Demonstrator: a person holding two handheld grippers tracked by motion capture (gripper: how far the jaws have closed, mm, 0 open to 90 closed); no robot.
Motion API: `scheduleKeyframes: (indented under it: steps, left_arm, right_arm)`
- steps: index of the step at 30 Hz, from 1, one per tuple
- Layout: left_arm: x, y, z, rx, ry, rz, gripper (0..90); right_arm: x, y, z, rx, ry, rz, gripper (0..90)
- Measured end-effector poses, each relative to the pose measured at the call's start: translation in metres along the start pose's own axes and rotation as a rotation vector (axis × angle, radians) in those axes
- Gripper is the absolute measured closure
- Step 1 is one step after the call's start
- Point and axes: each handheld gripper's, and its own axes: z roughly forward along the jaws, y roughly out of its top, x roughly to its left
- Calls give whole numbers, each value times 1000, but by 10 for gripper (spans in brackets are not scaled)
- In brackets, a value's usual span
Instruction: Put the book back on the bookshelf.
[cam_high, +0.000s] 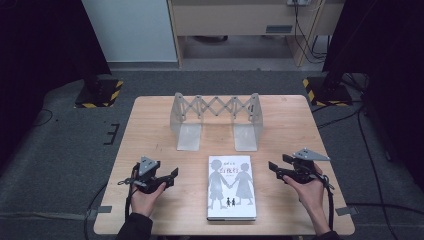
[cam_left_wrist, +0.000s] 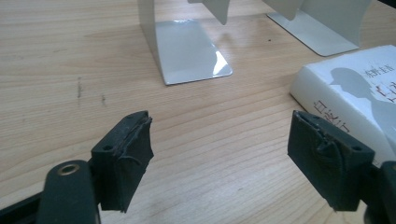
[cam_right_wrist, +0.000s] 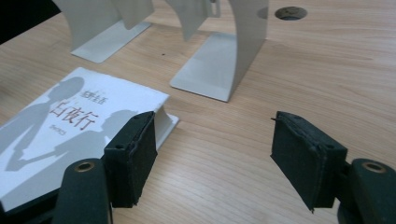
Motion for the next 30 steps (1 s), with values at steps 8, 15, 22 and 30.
scheduleKeyframes:
  steps: [8, 15, 22, 30]
  left_arm:
    - [-16, 2, 1, -15, -26, 36, 189]
    - [-25, 1, 5, 7, -55, 35, 188]
    - [-35, -1, 8, 25, -94, 41, 215]
    - [-47, -2, 14, 37, -140, 40, 226]
  right_arm:
    - [14, -1, 8, 9, 62, 1, 306]
    - [23, -8, 15, 25, 97, 2, 304]
    - [29, -13, 20, 40, 127, 15, 303]
    - [36, -16, 24, 51, 151, 19, 309]
